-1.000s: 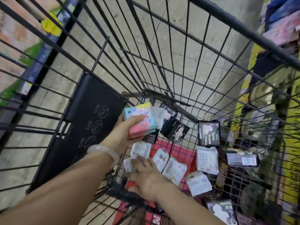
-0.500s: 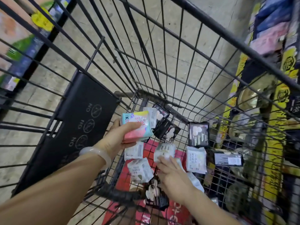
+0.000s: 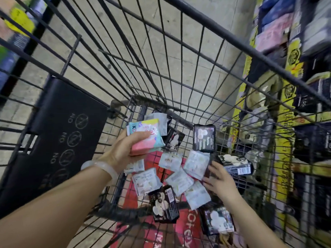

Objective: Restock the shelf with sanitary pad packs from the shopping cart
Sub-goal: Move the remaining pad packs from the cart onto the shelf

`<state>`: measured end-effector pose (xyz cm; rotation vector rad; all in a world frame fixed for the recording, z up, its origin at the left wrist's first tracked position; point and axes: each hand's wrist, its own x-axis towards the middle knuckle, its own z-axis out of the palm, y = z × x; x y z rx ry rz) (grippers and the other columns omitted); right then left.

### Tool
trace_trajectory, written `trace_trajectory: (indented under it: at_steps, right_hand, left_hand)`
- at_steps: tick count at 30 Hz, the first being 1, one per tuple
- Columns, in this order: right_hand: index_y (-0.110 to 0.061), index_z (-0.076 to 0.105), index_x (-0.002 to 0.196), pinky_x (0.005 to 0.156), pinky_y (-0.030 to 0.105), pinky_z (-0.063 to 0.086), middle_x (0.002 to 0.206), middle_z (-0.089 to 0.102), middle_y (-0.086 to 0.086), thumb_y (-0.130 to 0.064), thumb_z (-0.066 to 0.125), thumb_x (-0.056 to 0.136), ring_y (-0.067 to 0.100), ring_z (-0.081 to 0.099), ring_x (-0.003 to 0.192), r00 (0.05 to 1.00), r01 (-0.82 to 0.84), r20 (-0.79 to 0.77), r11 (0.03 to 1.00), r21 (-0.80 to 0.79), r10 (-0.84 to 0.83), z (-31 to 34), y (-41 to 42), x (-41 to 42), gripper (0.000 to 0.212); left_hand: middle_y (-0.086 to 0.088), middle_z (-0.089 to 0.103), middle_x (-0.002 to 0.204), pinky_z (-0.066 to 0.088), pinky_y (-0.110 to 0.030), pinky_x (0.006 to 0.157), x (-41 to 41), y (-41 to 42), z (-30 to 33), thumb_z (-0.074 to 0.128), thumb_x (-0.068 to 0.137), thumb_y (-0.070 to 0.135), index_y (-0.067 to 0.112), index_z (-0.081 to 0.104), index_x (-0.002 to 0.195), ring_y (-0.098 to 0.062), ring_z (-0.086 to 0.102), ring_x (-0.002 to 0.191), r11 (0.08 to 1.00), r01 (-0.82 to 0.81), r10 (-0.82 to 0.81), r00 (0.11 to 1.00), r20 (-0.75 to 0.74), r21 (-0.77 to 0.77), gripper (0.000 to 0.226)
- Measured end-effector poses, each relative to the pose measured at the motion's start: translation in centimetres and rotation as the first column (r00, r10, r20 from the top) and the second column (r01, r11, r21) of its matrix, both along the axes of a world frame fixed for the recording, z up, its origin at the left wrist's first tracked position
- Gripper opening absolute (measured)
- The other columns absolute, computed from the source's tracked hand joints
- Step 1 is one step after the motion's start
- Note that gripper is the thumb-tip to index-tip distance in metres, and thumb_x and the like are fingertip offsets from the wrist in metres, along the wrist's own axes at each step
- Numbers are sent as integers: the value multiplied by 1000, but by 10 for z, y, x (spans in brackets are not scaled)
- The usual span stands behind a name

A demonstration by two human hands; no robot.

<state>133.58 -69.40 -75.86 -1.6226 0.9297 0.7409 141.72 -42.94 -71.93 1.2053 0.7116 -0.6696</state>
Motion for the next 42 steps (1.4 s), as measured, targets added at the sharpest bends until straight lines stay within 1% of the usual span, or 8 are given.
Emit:
trace_trajectory:
  at_steps: [4,7,11,15,20,30,37,42]
  right_hand:
    - [-9,49,127,90,31,46,120,54,2,3,47,93,22,58,105,959,-218,139,956,-197,247,-1,-11,-9,36]
    - [-15,64,107,77,24,48,98,61,-2,-24,51,92,16,61,91,576,-641,144,554,-531,804,-3,8,-21,21]
    - [-13,66,79,56,25,52,81,62,1,-12,60,72,21,63,74,91,-796,357,283,-535,930,-14,86,-22,9]
    - [-9,49,130,113,56,22,148,29,22,2,61,74,41,21,140,-142,-772,221,32,-635,965,-16,174,13,59]
    - [-26,4,150,108,57,-18,157,-15,16,-34,50,91,34,-22,142,-81,-711,-88,-119,-693,993,-15,188,71,75]
    - [-23,43,132,108,67,-11,114,63,-3,-22,56,82,24,36,131,277,-714,-205,58,-698,939,-24,108,95,52]
    - [-24,9,149,107,64,-16,155,20,10,-55,49,83,29,2,146,101,-650,-9,60,-757,995,-17,141,87,83]
    - [-17,29,142,102,60,-26,140,49,2,-46,51,90,24,6,147,86,-710,-120,-24,-704,989,-37,165,97,63]
  left_hand:
    - [-5,68,89,52,-39,77,10,9,4,65,62,30,16,53,116,-22,64,81,999,-42,41,999,23,14,57]
    - [-6,70,95,56,-38,77,23,19,10,66,63,33,13,51,126,-22,66,87,997,-77,76,997,31,22,68]
    - [0,74,84,55,-38,78,39,21,20,67,63,32,16,52,118,-22,68,86,999,-8,4,996,86,37,59]
    - [-2,73,88,57,-32,64,51,26,22,74,61,29,14,44,134,-16,72,74,994,-104,103,993,64,23,80]
    - [-4,72,92,58,-30,57,52,31,22,69,63,27,13,45,135,-16,73,69,984,-177,177,982,62,-2,77]
    - [-7,69,100,57,-40,79,53,30,26,78,59,25,13,42,136,-23,68,84,979,-201,202,978,50,-17,85]
    - [-5,70,94,58,-35,68,51,27,22,68,57,30,12,43,135,-20,69,79,981,-194,194,979,61,-2,84]
    - [-4,71,95,59,-34,67,48,28,14,74,59,25,15,44,134,-19,71,77,986,-169,168,985,41,6,81]
